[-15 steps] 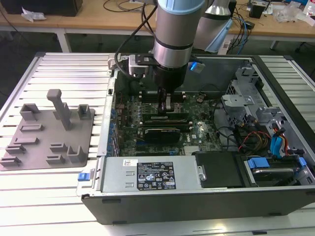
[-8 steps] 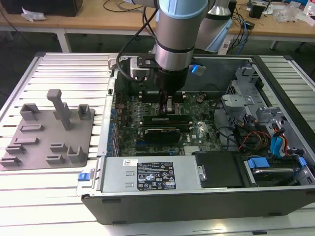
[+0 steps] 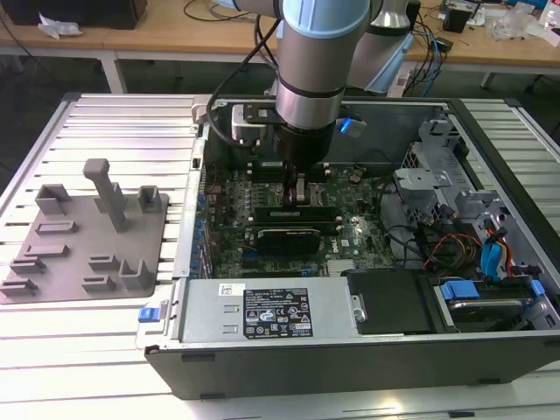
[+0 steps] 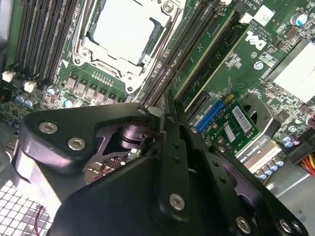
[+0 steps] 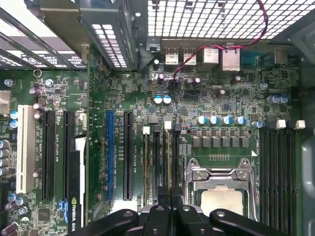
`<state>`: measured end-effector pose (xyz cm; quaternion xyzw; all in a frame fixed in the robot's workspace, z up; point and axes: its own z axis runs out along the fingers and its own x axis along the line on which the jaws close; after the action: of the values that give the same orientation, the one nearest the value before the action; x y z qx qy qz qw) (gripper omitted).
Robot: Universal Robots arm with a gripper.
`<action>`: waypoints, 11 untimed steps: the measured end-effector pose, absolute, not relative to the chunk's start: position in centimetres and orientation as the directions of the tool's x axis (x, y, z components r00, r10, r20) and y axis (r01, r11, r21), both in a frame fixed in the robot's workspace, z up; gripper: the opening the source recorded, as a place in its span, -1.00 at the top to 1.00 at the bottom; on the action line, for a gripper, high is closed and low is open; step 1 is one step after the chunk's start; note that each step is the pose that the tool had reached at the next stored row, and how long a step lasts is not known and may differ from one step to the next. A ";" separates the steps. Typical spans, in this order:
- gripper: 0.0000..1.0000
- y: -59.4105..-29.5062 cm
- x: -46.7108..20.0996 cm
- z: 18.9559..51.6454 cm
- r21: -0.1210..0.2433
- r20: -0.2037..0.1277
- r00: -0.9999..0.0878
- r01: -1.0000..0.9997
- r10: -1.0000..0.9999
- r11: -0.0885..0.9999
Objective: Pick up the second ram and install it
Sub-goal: 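Insert the second ram into the second slot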
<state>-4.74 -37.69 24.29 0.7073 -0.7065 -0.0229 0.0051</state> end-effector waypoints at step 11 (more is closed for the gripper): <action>0.81 -37.7 -4.7 24.1 0.039 -0.025 0.001 -0.999 -1.000 -0.002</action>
<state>-4.74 -37.69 24.14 0.7073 -0.7065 -0.0229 0.0050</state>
